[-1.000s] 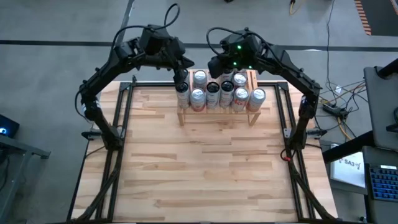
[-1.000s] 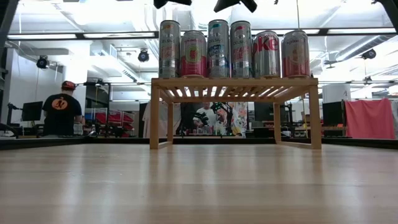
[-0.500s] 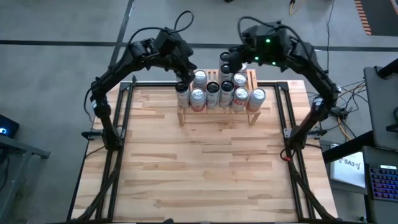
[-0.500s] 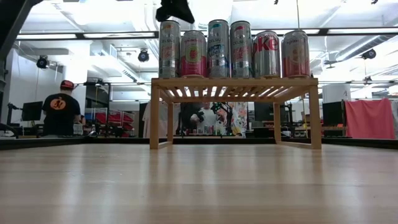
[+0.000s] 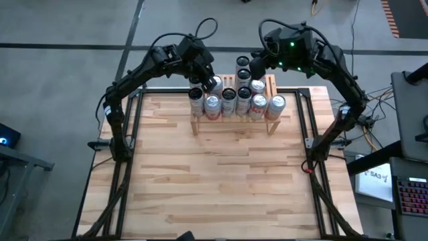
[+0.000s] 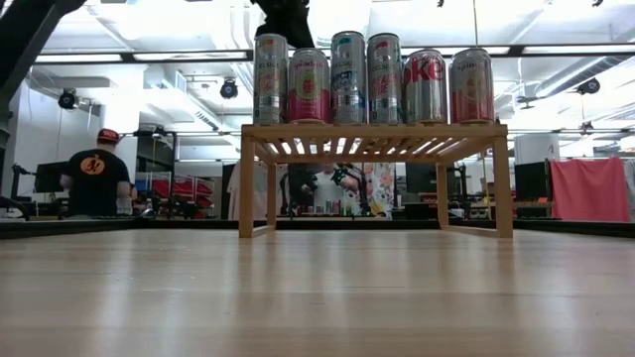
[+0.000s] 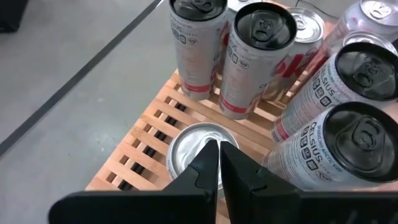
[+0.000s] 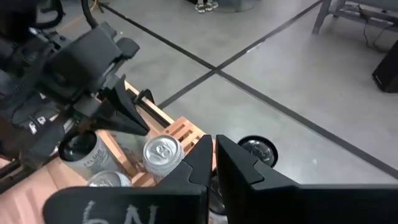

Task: Place canned beverage on shelf
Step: Adjust the pink and white soda can on the back of the shelf

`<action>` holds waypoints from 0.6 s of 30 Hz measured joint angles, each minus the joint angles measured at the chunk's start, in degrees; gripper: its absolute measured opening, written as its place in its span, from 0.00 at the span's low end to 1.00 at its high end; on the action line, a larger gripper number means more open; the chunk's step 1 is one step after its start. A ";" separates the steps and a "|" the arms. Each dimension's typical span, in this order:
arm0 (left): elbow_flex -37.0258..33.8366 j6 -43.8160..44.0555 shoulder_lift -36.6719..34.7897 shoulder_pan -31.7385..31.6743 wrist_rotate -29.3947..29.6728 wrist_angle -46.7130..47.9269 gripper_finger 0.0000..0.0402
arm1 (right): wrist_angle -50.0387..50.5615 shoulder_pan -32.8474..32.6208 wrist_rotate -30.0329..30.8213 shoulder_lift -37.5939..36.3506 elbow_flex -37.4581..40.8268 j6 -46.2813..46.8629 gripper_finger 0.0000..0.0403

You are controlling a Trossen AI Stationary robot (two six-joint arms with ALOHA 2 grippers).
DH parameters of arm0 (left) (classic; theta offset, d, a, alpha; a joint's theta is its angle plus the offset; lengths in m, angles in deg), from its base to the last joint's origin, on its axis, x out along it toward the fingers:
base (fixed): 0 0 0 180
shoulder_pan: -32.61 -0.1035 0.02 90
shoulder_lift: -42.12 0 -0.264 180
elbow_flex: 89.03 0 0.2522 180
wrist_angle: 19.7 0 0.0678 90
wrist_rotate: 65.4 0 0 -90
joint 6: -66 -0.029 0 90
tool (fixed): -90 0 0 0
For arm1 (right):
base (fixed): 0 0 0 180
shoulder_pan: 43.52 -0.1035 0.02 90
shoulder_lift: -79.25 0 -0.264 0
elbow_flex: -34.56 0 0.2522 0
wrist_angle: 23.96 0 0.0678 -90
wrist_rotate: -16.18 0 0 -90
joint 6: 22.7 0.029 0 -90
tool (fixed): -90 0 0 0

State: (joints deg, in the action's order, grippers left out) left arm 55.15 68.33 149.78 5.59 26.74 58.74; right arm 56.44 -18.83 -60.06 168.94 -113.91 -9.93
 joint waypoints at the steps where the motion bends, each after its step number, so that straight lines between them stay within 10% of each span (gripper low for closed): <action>1: -0.01 0.42 0.01 0.00 0.11 -0.03 0.00 | 0.29 0.00 0.02 0.02 0.00 0.00 0.03; 11: -0.10 1.22 1.72 1.98 0.85 -1.37 0.00 | 2.11 0.00 0.04 0.02 0.00 -0.74 0.03; 18: 0.93 -1.53 2.54 3.46 11.87 2.25 0.00 | 2.12 0.00 0.04 0.02 0.00 -0.81 0.03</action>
State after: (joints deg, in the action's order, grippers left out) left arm 56.08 66.80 152.32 9.05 38.62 60.99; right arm 58.56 -18.83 -60.02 168.96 -113.91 -10.74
